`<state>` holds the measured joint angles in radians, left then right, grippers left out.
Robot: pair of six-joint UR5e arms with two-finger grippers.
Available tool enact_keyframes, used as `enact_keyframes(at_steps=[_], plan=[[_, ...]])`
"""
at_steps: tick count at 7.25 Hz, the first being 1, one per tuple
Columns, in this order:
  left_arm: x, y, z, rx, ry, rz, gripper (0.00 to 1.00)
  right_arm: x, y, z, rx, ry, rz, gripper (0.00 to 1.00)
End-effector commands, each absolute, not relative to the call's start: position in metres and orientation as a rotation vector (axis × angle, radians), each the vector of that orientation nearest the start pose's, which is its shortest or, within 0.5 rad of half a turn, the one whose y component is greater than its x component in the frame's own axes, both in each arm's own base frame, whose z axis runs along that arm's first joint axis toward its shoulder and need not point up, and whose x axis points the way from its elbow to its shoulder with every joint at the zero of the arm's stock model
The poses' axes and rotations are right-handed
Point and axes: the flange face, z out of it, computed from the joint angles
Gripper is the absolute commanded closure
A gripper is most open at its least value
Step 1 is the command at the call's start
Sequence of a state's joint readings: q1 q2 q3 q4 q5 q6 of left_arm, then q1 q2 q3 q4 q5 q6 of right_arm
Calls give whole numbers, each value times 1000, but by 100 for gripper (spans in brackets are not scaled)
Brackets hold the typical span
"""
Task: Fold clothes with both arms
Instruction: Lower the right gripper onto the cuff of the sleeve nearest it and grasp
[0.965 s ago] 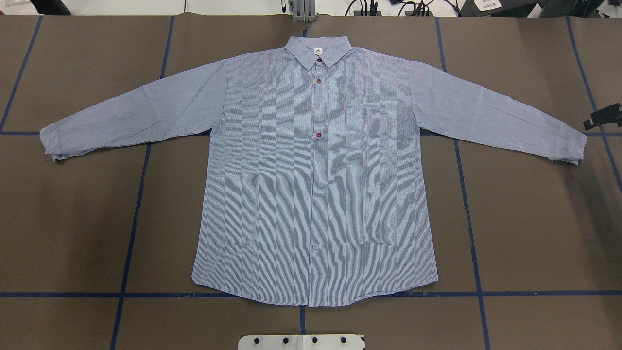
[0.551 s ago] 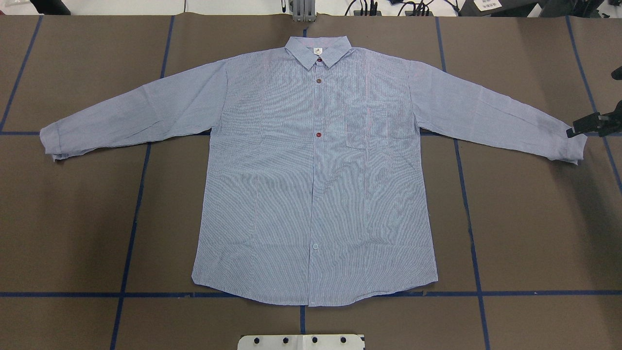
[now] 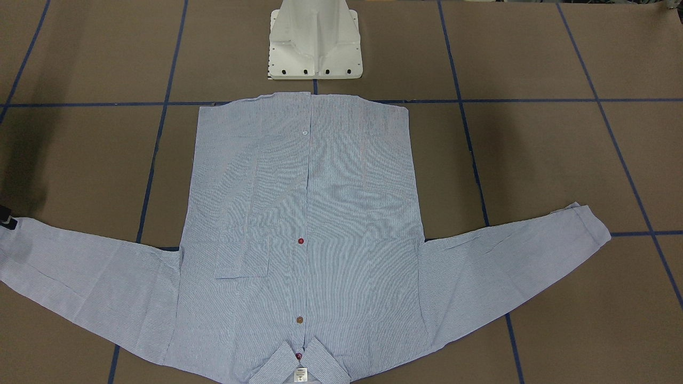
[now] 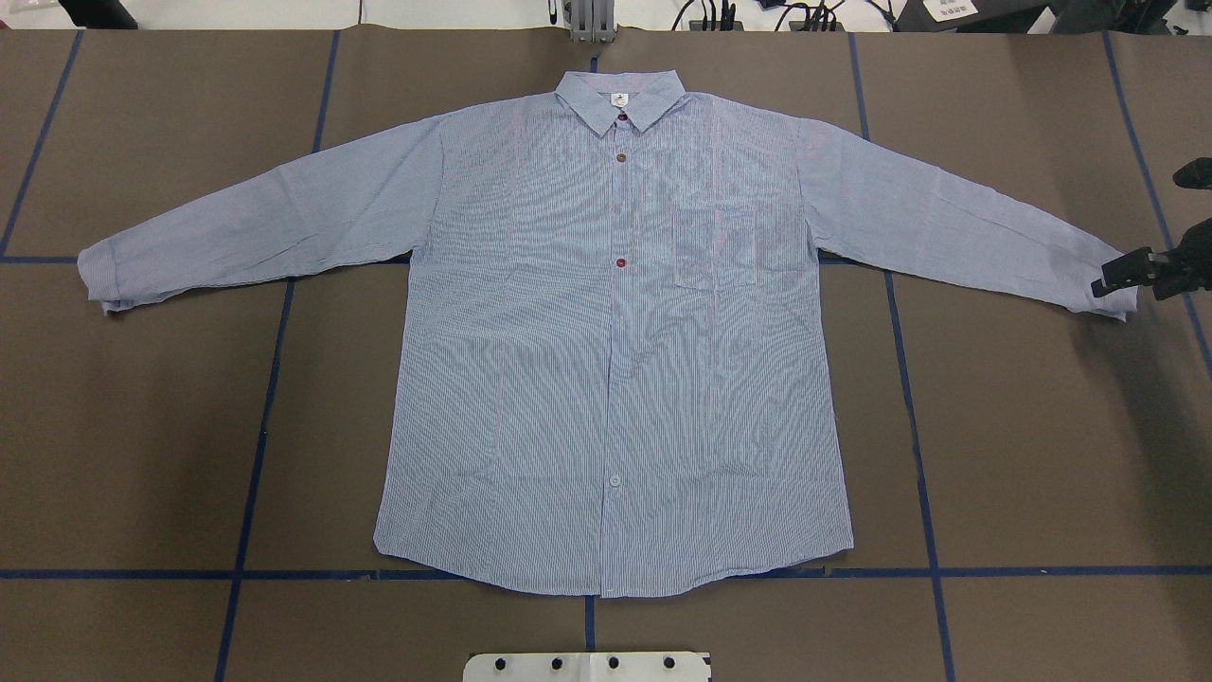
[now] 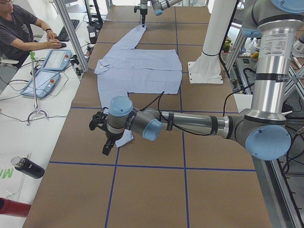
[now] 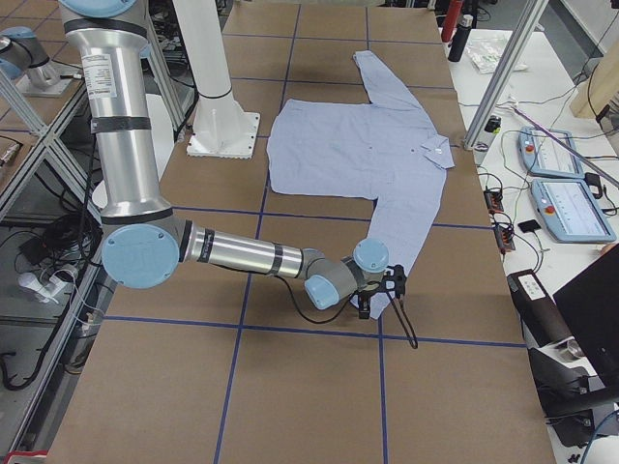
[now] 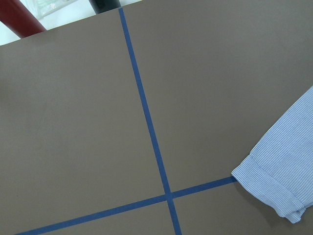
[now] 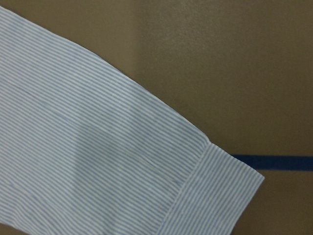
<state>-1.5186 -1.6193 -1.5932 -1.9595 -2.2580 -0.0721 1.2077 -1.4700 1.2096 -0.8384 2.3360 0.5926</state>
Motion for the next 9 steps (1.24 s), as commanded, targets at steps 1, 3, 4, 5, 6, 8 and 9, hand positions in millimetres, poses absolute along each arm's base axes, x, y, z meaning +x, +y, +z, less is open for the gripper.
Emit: enact_keyframes(at_steps=[1,3,4,5,6,8,9], plan=[[-42,-538,583,399,701,139,0,-130,-523,713,37,-864,42,7],[-42,-538,584,397,701,139,0,-131,-524,713,34,-863,42,15],[-42,-538,584,396,701,138,0,-132,-525,713,33,-862,43,30],[-42,-538,585,395,701,138,0,-132,-526,711,35,-863,41,40],[-42,-538,585,396,701,138,0,-134,-528,710,37,-864,39,42],[-42,-538,586,395,701,138,0,-134,-529,709,39,-865,38,46],[-42,-539,585,395,701,137,0,-134,-529,708,40,-866,38,55]])
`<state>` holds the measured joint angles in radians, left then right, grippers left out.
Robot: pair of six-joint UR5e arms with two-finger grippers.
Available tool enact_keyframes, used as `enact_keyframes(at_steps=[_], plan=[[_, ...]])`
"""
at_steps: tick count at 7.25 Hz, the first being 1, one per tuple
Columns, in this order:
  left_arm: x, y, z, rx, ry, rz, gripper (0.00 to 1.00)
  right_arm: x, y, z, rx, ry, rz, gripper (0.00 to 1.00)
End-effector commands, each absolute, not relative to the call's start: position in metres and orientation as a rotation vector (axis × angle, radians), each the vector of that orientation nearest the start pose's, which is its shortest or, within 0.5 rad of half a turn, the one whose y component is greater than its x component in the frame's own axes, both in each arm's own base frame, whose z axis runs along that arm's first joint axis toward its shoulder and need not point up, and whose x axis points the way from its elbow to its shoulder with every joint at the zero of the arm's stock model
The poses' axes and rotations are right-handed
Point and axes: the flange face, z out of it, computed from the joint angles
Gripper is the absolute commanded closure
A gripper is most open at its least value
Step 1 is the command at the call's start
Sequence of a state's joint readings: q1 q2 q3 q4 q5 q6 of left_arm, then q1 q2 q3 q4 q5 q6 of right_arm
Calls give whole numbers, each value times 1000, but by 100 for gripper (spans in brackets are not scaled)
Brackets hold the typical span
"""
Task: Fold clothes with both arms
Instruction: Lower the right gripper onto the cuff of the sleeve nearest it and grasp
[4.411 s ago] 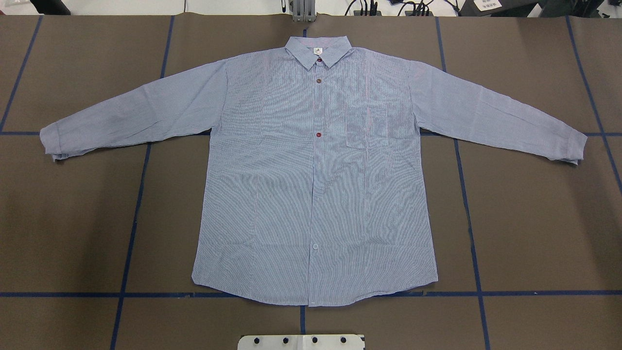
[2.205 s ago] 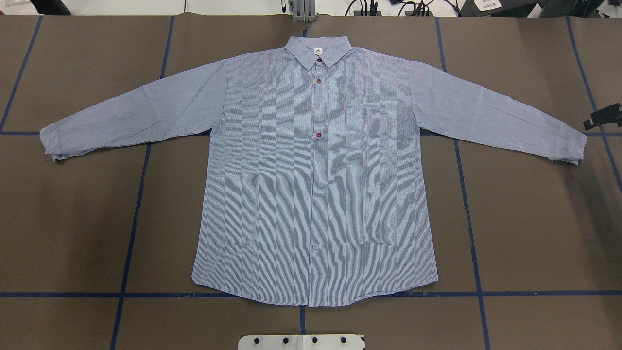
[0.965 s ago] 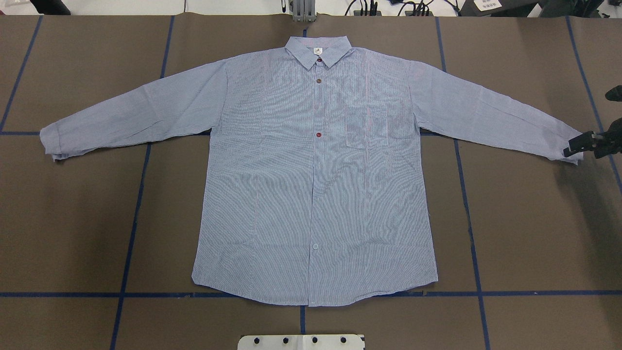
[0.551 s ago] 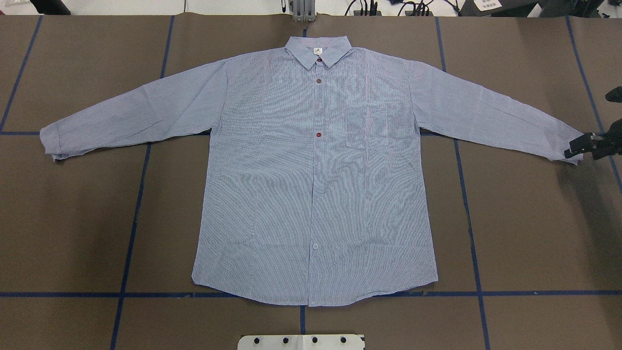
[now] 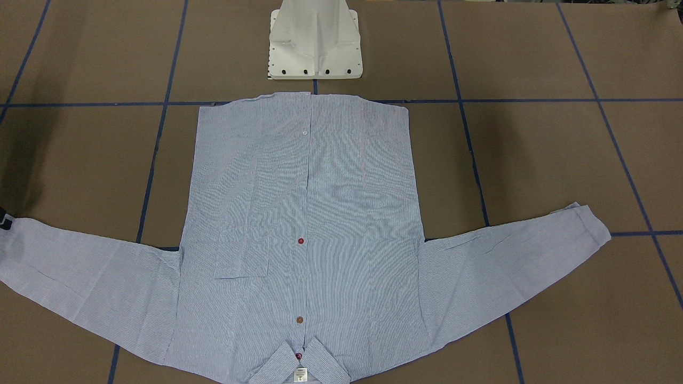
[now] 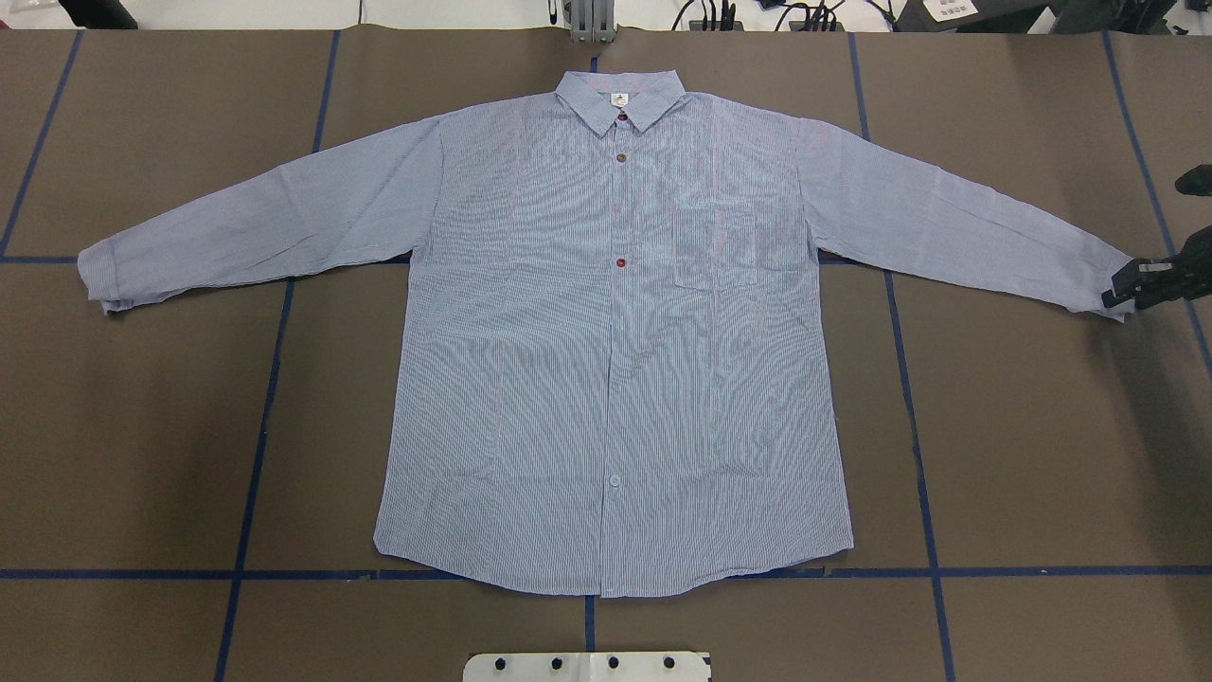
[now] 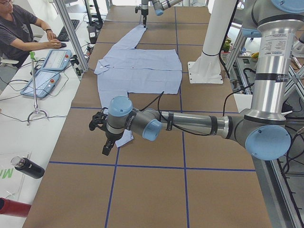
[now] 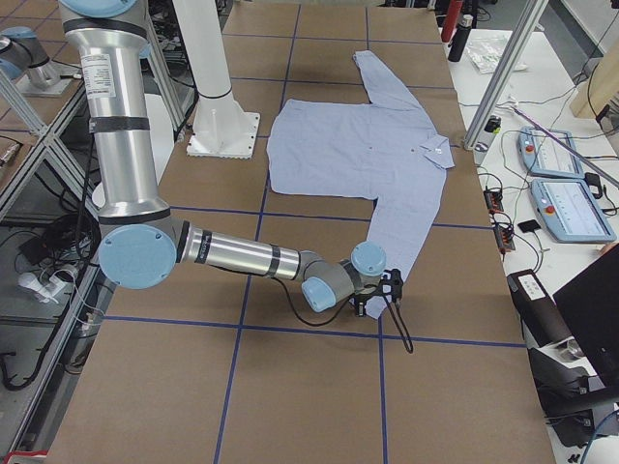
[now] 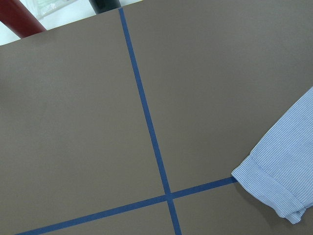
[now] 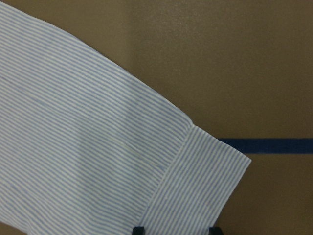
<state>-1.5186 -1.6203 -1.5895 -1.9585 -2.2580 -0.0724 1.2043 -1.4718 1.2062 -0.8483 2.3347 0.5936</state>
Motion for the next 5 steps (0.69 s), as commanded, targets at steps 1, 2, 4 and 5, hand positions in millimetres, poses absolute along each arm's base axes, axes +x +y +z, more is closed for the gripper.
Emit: enact_keyframes(at_steps=[1,2,4,5], plan=[[-42,-539,587,393,701,136,0,-134,-530,708,40,-866,38,79],[-42,-539,586,393,701,136,0,-136,-530,706,41,-867,33,95],[-42,-539,586,394,700,136,0,-138,-532,702,49,-870,28,100],[-42,-539,586,394,701,136,0,-137,-534,696,60,-879,25,100]])
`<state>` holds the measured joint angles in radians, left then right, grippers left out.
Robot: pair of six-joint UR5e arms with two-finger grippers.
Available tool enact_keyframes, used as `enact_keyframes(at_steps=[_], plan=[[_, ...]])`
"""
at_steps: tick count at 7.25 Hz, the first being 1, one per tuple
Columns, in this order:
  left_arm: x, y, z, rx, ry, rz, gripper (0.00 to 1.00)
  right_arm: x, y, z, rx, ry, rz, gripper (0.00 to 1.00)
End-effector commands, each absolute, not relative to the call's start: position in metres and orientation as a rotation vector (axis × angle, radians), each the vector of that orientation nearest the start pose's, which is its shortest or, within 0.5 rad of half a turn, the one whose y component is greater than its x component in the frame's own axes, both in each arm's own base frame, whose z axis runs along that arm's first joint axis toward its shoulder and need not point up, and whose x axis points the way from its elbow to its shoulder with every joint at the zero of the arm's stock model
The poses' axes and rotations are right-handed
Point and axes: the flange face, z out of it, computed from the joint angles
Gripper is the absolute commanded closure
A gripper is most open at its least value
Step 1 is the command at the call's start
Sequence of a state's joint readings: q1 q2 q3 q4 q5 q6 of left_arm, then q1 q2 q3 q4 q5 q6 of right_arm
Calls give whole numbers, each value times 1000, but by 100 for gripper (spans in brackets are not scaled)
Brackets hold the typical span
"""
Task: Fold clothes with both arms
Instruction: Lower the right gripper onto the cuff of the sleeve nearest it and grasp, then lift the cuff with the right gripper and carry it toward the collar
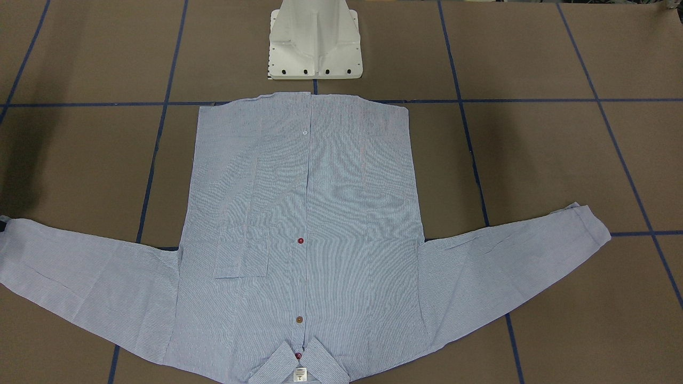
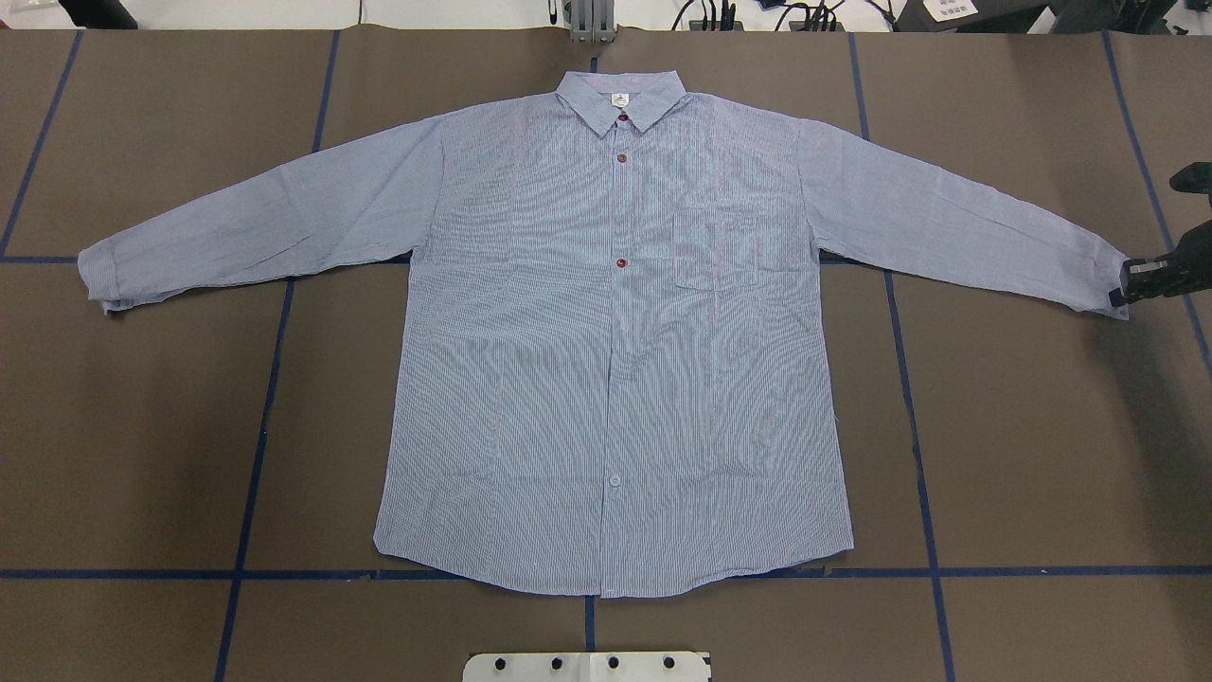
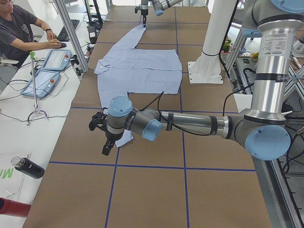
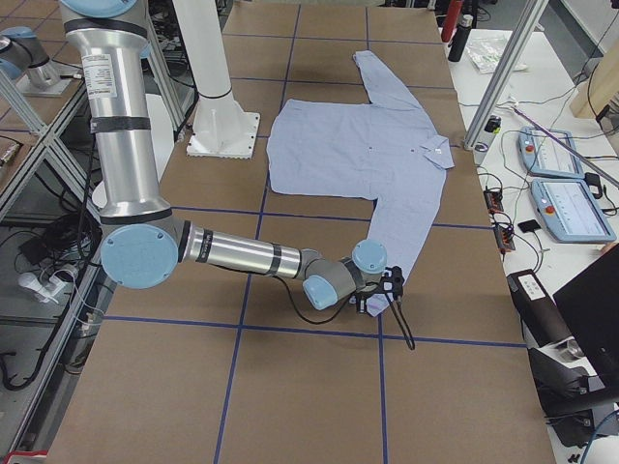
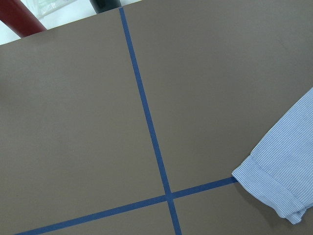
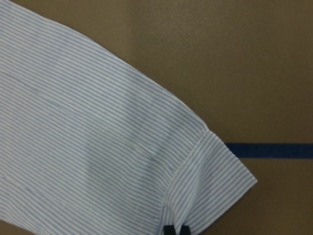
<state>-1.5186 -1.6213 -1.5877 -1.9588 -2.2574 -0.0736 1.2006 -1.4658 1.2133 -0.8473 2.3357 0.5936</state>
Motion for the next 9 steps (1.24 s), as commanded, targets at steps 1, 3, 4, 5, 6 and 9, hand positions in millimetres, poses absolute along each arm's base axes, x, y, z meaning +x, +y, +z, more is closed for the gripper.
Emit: enact_keyframes(at_steps=[1,3,4,5,6,9], plan=[[-42,-539,586,394,701,136,0,-137,-536,679,86,-895,12,100],[-42,-540,585,393,702,133,0,-134,-543,619,182,-963,-38,100],[-42,-542,582,394,705,120,0,-128,-545,577,242,-1010,-68,100],[-42,-542,583,391,705,119,0,-118,-545,545,294,-1034,-81,100],[-42,-542,582,393,705,119,0,-112,-547,521,317,-1072,-96,100],[-42,-542,583,391,705,119,0,-141,-617,390,396,-1132,-176,100]])
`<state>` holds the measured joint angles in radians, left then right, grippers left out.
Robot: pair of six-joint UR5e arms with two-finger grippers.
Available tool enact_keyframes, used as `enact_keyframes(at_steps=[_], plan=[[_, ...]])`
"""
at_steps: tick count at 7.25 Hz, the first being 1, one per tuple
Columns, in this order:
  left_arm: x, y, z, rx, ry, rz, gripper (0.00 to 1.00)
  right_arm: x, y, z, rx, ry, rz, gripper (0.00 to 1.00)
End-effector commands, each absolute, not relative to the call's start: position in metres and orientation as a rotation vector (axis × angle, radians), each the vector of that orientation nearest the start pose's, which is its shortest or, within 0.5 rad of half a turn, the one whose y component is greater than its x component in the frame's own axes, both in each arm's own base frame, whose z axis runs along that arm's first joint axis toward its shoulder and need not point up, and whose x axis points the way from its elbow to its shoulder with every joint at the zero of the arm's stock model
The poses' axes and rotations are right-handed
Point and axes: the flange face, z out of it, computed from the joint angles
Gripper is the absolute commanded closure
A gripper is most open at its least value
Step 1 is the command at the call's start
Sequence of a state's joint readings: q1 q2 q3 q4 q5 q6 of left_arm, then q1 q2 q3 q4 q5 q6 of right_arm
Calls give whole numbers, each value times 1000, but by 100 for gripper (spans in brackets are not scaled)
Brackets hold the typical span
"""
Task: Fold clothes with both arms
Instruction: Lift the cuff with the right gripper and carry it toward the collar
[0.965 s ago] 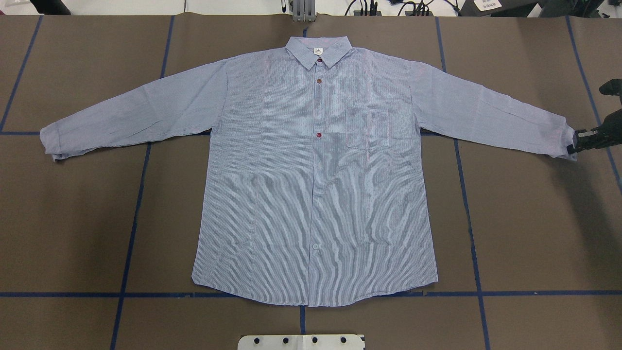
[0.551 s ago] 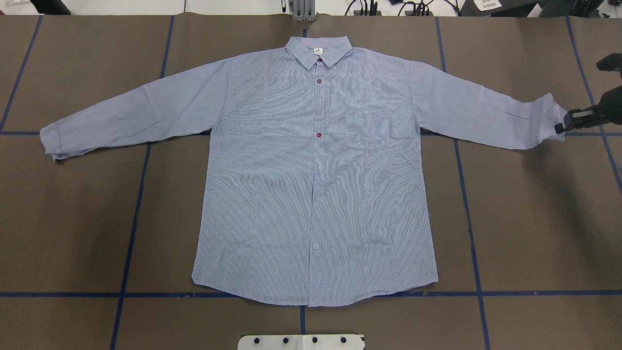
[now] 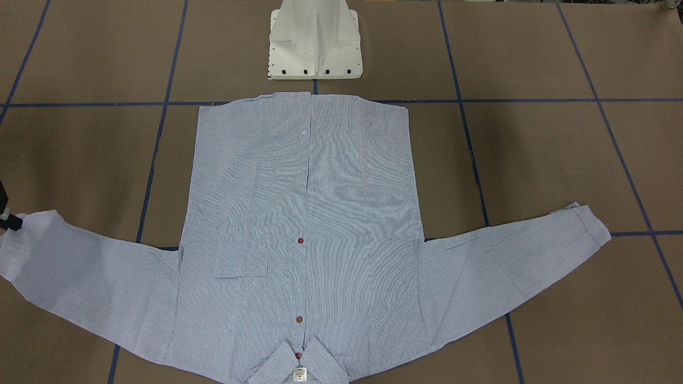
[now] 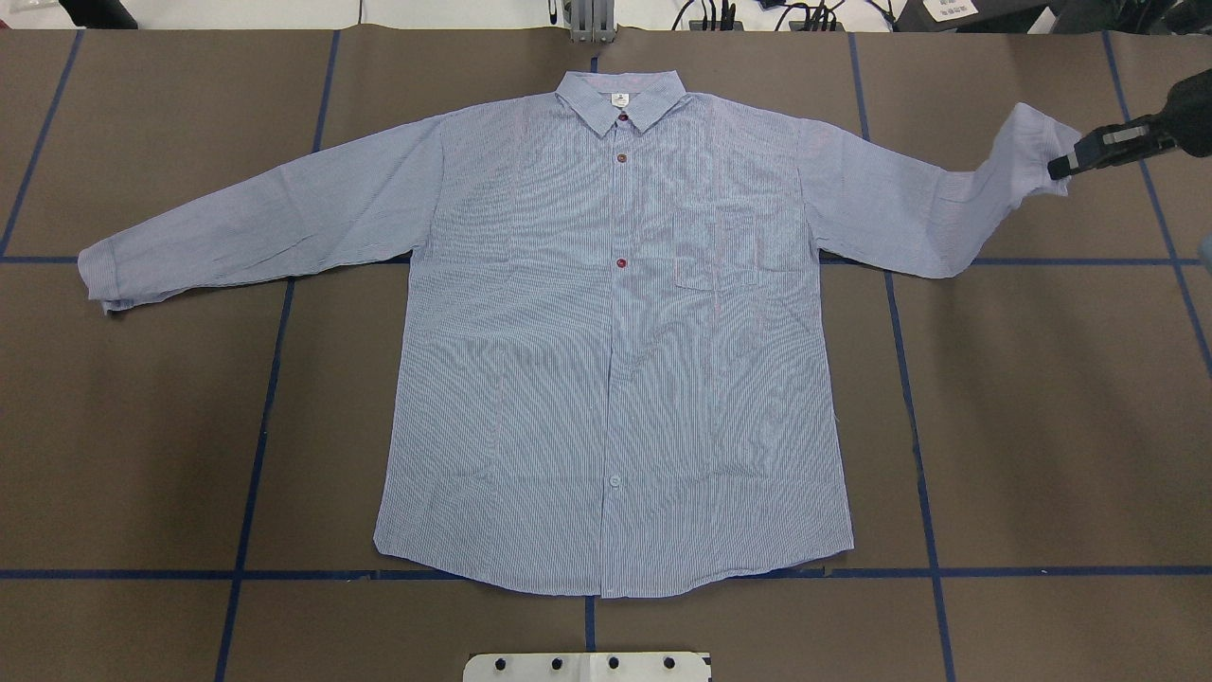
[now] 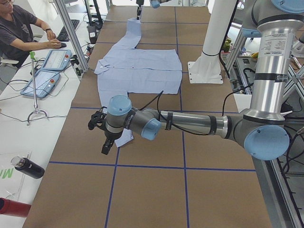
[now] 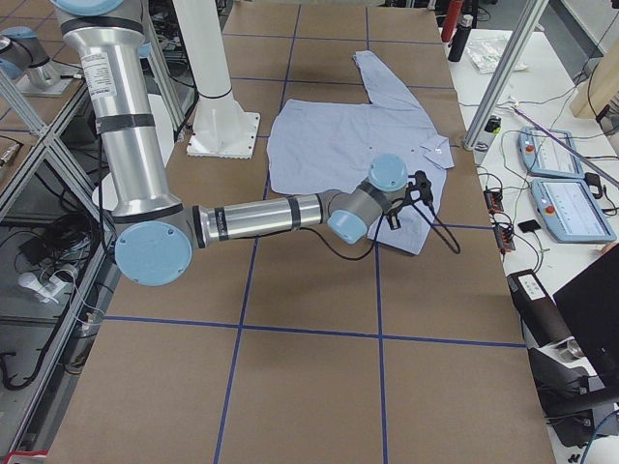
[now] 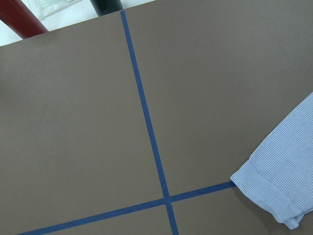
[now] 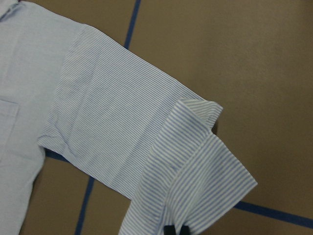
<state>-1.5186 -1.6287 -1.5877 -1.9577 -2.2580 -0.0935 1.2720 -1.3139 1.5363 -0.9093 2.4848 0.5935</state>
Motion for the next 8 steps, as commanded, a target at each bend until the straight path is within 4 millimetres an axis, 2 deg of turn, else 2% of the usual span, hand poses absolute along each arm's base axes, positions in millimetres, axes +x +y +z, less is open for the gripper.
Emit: enact_keyframes(at_steps=[1,3,4,5,6,7,8], plan=[[-42,-542,582,393,705,119,0,-171,-634,335,395,-1144,-216,100],[-42,-542,582,391,705,117,0,-214,-653,255,396,-1140,-256,100],[-42,-542,581,392,705,118,0,-250,-653,224,404,-1115,-270,100],[-42,-542,581,392,705,118,0,-280,-656,203,430,-1076,-269,100],[-43,-543,580,394,705,117,0,-304,-670,178,432,-1072,-280,100],[-43,-543,579,394,705,117,0,-321,-684,157,432,-1072,-284,100],[-43,-543,579,394,705,117,0,-335,-691,146,434,-1060,-280,100]])
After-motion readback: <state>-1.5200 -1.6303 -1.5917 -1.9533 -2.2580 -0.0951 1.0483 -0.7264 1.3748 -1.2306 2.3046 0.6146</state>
